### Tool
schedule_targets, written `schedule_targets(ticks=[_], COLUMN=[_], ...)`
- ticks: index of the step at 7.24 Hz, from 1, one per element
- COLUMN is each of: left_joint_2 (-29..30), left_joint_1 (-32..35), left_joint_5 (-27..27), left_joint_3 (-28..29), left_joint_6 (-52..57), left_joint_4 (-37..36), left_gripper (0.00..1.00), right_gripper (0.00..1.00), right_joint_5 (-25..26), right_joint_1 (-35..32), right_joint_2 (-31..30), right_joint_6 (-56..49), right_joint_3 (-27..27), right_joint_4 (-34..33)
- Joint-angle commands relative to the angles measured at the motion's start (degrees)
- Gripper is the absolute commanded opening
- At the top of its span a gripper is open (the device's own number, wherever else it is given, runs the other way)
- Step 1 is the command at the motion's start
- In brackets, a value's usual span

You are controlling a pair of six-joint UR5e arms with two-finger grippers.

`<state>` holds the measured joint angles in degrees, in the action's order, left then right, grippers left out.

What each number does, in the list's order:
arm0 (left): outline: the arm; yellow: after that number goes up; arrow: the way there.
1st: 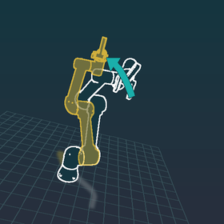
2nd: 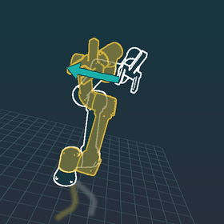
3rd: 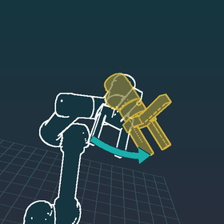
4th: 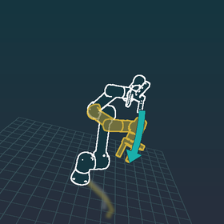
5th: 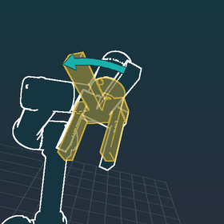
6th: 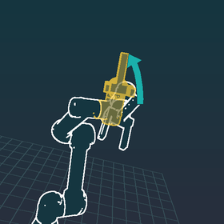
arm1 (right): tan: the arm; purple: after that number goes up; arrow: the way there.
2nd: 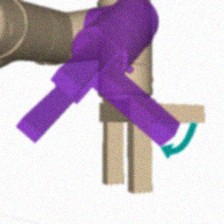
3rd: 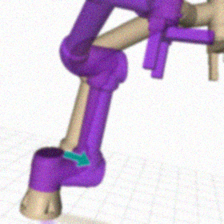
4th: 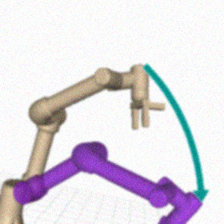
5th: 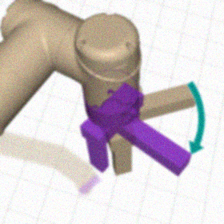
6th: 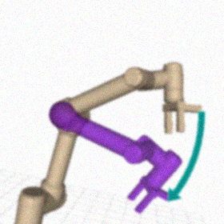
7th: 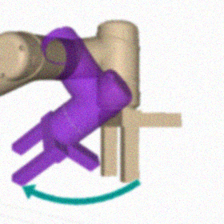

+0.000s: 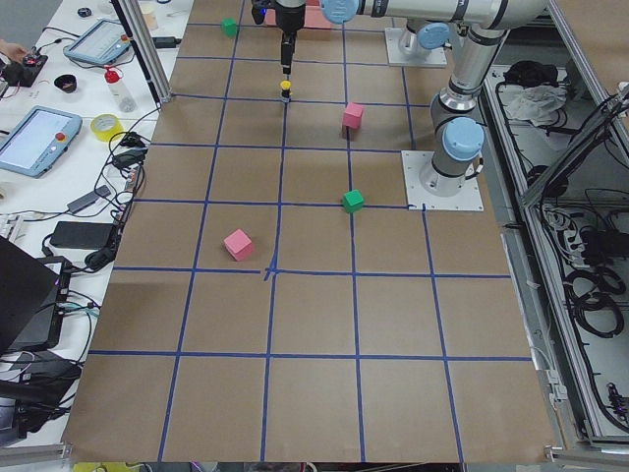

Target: Align button upright

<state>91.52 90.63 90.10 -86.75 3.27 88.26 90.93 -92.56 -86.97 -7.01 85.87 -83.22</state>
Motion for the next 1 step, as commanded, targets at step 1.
schedule_targets(ticks=[1], left_joint_2=[0.1], left_joint_1=[0.0], left_joint_5=[0.0], left_joint_3=[-0.1], left_joint_6=[0.0], left_joint_4=[0.1], left_gripper=[1.00], right_gripper=[1.00], right_joint_5=[-0.5], right_joint_1=[0.1], right_joint_2=[0.3], right_joint_6=[0.0], right_joint_3=[0.1], right_joint_4=[-0.2])
